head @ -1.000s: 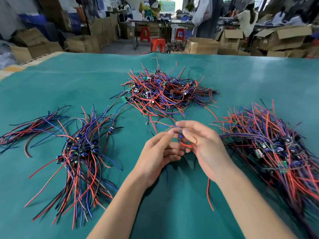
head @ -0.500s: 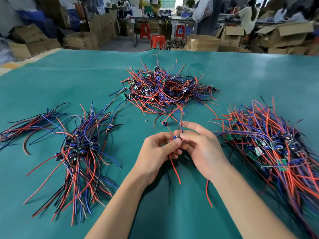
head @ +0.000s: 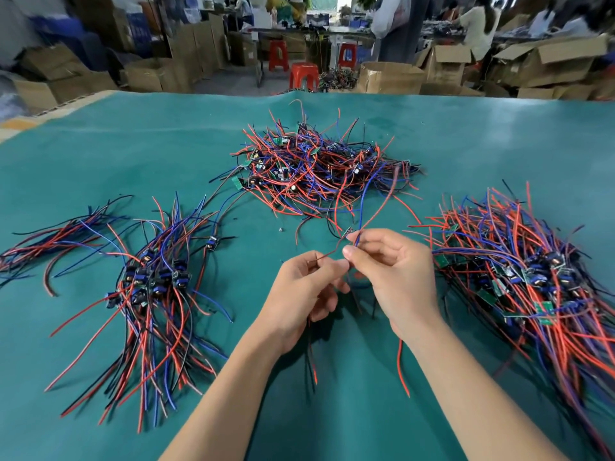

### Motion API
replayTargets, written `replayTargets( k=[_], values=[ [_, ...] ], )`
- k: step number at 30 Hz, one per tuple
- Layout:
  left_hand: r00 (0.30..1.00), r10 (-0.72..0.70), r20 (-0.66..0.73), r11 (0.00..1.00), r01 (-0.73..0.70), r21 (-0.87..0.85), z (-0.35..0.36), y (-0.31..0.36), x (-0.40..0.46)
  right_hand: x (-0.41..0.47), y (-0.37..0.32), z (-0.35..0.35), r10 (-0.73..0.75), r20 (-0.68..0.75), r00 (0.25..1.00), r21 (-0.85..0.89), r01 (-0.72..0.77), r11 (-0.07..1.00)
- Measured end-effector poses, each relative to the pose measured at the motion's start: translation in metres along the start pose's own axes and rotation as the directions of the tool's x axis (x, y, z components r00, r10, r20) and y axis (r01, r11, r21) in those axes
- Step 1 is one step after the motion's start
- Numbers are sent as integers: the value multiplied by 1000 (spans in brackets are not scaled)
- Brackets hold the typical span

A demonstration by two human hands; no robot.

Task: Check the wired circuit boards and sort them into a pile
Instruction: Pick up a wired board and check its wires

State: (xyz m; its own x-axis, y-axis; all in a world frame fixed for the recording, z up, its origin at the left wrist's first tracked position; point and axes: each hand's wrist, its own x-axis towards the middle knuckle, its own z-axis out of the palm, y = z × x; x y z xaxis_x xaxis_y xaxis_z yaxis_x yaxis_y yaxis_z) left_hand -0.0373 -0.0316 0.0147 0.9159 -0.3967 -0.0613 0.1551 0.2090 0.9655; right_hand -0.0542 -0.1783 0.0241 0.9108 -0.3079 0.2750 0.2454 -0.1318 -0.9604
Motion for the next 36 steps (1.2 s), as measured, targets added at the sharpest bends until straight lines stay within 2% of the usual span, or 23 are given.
replayTargets(
  k=[3,8,12,15,19,22,25,32,36],
  values=[
    [1000,-8,24,999,7,44,2,0,-2,1,-1,-3,42,13,999,107,-43,993],
    [1000,1,30,988,-6,152,4,-1,-4,1,-1,-3,136,43,990,151,-141,978],
    [1000,24,14,992,-26,125,5,2,-5,3,-6,-7,285,116,951,227,-305,925],
    [1000,22,-14,994,-21,108,6,2,-4,2,-7,-6,297,130,946,222,-319,921],
    [1000,18,-9,990,-17,143,6,4,-4,4,-1,-4,175,-79,981,35,-172,984],
    [999,20,39,982,-28,188,6,4,-5,11,6,-13,112,-254,961,-54,-130,990],
    [997,11,74,974,-28,227,6,3,-6,18,9,-26,37,-368,929,-166,-105,981],
    [993,12,121,964,-43,262,6,2,-6,20,8,-40,-193,-422,886,-428,-7,904],
    [990,10,140,961,-48,272,4,0,-6,20,10,-44,-305,-387,870,-541,54,839]
  ],
)
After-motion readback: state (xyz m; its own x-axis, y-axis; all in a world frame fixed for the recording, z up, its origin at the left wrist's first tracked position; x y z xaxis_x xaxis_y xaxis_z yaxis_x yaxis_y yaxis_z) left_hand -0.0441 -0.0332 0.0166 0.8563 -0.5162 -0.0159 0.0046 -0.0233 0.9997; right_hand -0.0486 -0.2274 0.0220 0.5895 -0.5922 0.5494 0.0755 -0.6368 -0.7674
